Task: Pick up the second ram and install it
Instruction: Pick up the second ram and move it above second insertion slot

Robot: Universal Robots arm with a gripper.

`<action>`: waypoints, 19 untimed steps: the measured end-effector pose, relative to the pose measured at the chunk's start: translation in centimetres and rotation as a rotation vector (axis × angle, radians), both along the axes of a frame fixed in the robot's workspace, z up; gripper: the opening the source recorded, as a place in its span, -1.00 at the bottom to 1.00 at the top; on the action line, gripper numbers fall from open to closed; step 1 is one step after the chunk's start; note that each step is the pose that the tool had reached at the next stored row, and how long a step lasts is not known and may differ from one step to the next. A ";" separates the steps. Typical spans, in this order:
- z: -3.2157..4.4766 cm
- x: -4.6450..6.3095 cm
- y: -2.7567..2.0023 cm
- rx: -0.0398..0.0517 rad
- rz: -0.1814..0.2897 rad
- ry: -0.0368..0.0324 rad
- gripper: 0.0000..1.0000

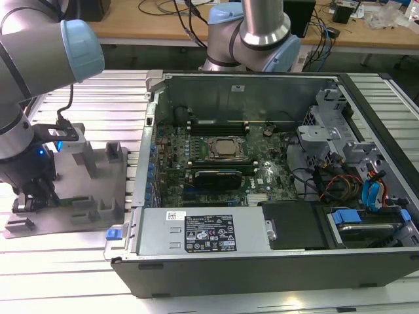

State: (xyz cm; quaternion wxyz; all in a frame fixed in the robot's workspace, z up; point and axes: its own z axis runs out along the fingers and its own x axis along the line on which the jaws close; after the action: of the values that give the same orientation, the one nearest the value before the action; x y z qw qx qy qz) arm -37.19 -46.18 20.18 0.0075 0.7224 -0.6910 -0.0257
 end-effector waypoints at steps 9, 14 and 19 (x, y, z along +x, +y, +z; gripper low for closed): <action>0.00 0.0 0.00 0.0000 -0.087 -0.0001 -0.77; -0.01 0.0 0.01 0.0000 -0.038 -0.0001 -0.77; 0.26 0.0 0.01 0.0001 -0.037 -0.0001 -0.77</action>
State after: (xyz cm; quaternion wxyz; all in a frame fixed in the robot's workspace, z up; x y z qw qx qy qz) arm -37.19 -46.17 20.43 0.0069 0.7093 -0.7044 -0.0258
